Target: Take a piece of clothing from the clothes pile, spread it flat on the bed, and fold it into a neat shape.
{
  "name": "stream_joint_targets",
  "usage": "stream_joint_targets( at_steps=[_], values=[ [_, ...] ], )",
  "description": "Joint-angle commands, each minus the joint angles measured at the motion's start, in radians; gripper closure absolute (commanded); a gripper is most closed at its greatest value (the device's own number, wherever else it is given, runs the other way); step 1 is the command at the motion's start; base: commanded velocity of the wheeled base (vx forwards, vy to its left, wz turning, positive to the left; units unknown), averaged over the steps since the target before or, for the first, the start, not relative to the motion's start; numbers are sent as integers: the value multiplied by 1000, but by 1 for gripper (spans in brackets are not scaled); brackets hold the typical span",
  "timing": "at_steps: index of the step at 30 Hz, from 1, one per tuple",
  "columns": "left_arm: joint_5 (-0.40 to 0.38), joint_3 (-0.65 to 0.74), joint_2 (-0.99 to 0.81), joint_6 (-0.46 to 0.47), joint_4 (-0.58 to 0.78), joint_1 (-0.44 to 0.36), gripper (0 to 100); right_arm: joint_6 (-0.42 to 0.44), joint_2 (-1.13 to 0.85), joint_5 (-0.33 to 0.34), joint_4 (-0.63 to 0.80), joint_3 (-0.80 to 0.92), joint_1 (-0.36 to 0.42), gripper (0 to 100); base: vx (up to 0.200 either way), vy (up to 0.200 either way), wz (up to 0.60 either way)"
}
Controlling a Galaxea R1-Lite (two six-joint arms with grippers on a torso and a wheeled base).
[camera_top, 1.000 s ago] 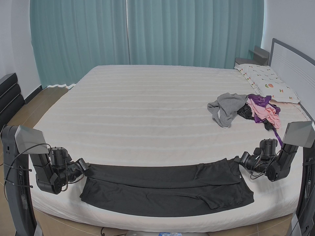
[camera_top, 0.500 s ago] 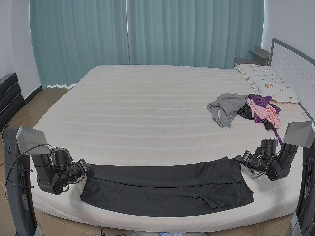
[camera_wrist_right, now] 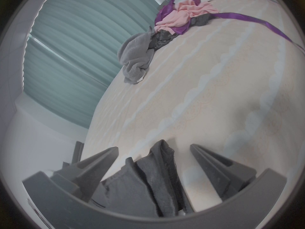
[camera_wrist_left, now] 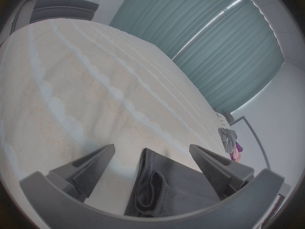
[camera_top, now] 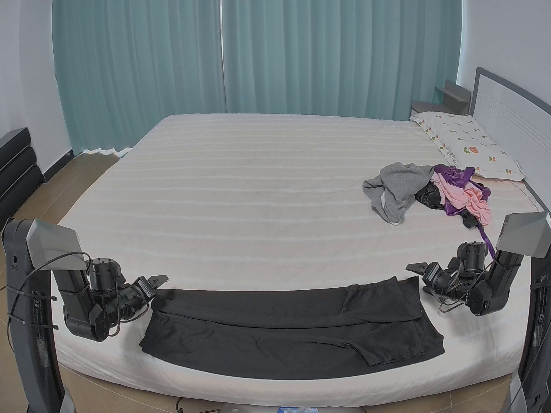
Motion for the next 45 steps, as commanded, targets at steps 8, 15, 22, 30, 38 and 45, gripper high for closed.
stream_joint_targets(
  at_steps=[8,15,22,30,38,45],
  values=[
    [-16,220,-137,-56,-97,8,0,110,-45,31,-59,44,-27,0,0,0,0],
    [-13,252,-128,-53,-114,-21,0,108,-39,31,-90,61,-26,0,-29,0,0],
    [-4,258,-128,-52,-114,-21,0,105,-37,31,-90,61,-24,0,-143,0,0],
    [-4,305,-126,-3,-106,-24,0,104,-37,31,-90,61,-22,0,0,0,0],
    [15,362,-126,3,-114,-79,0,97,-36,31,-90,62,-22,0,0,0,0],
    [18,384,-113,53,-104,-75,100,96,-36,31,-90,62,-22,0,0,0,0]
  ],
)
